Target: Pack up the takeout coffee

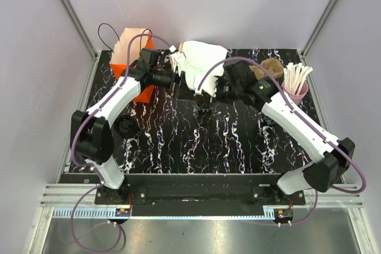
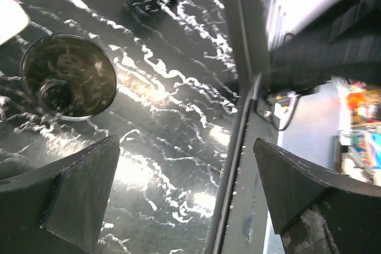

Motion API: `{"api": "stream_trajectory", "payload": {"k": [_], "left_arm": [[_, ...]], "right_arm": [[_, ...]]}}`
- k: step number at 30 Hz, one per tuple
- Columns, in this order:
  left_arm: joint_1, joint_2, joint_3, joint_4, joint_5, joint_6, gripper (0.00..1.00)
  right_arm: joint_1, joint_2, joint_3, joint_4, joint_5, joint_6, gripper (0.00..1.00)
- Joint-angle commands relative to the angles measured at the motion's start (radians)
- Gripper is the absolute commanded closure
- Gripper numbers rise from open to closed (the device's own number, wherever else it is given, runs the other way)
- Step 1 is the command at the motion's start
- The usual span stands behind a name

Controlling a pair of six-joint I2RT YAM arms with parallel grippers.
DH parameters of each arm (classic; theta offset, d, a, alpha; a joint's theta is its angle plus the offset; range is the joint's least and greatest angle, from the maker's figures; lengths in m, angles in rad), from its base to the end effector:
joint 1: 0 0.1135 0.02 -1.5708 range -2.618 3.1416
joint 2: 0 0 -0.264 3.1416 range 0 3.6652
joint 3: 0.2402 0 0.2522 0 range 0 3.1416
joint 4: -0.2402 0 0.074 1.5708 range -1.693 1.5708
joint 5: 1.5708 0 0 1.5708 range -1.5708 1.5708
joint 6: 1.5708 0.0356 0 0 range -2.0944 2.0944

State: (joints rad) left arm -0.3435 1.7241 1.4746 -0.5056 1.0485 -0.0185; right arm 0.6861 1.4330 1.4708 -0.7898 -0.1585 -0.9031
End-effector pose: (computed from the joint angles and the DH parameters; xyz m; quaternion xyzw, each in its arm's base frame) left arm 0.3468 -0.1568 0.3092 0.3245 0.7521 -0.5138 0.2550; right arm 0.2332 0.1982 0.3696 -0.6746 0.6182 0.0292 0.4023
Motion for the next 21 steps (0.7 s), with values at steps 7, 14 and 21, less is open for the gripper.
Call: {"api": "stream_trajectory", "payload": {"k": [7,14,21], "left_arm": [[-0.002,-0.289,-0.227,0.14,-0.271,0.169,0.01],[0.0,-0.454,-0.411,0.277,-0.366,0.195,0.01],[-0.002,-0.538,-0.474,0.323,-0.386,0.21,0.01]], "right_arm": [[-0.115,0.231,0.281,-0.201,-0.133,0.015,1.0],[-0.149,0.482,0.511,-0.377,-0.19,0.02,0.99],[-0.149,0.662,0.739,-0.526,-0.248,0.017,0.98]]}}
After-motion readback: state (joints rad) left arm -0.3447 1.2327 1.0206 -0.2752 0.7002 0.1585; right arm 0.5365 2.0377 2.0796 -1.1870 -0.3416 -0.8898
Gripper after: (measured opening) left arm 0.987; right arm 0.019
